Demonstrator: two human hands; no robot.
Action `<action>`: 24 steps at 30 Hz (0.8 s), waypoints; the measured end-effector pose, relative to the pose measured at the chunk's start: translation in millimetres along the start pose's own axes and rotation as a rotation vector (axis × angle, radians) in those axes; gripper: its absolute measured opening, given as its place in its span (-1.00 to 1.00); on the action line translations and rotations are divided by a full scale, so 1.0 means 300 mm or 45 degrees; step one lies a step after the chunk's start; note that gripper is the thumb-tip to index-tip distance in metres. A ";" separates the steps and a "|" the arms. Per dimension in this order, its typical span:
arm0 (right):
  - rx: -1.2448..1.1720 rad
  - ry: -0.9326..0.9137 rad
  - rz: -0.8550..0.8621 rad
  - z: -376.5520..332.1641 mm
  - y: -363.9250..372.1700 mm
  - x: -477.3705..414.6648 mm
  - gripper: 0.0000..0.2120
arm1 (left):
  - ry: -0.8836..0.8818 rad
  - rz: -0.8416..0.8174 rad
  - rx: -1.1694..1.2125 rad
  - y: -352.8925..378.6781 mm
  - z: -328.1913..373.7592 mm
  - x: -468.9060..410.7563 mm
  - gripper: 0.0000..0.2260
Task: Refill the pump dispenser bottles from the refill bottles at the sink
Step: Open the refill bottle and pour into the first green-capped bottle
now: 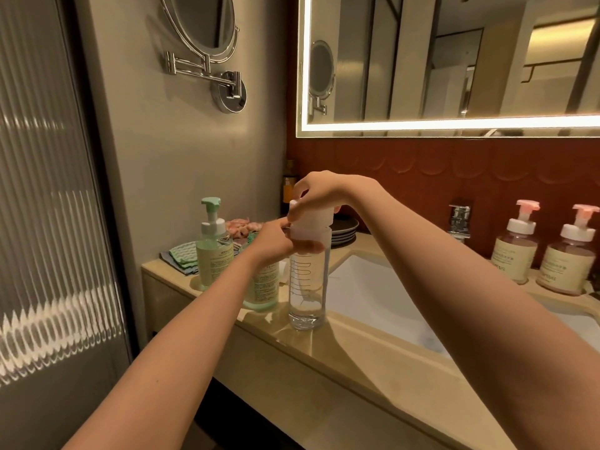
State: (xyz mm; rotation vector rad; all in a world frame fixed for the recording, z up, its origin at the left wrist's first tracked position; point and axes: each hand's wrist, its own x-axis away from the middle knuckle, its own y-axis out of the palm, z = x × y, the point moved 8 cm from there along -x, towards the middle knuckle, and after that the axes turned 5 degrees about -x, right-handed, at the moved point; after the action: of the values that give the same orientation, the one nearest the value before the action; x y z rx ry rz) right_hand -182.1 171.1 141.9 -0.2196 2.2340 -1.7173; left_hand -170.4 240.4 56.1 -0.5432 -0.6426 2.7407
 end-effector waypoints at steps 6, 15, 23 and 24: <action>-0.492 -0.167 0.097 -0.016 -0.115 0.007 -0.72 | -0.050 -0.057 -0.093 -0.022 -0.013 -0.014 -0.50; -0.916 0.185 0.641 0.268 -0.003 -0.066 -0.64 | 0.038 -0.030 -0.338 -0.035 0.017 -0.015 -0.58; -1.089 0.514 0.679 0.469 0.229 -0.102 -0.64 | 0.046 -0.006 -0.349 -0.041 -0.013 -0.035 -0.53; -1.081 0.511 0.645 0.476 0.258 -0.113 -0.63 | 0.052 -0.012 -0.335 -0.041 -0.015 -0.038 -0.53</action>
State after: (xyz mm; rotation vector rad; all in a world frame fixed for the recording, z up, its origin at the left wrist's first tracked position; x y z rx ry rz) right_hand -96.7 72.1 39.7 0.5136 2.8491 -0.5247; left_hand -156.2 248.6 61.5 -0.6491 -1.0003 2.6443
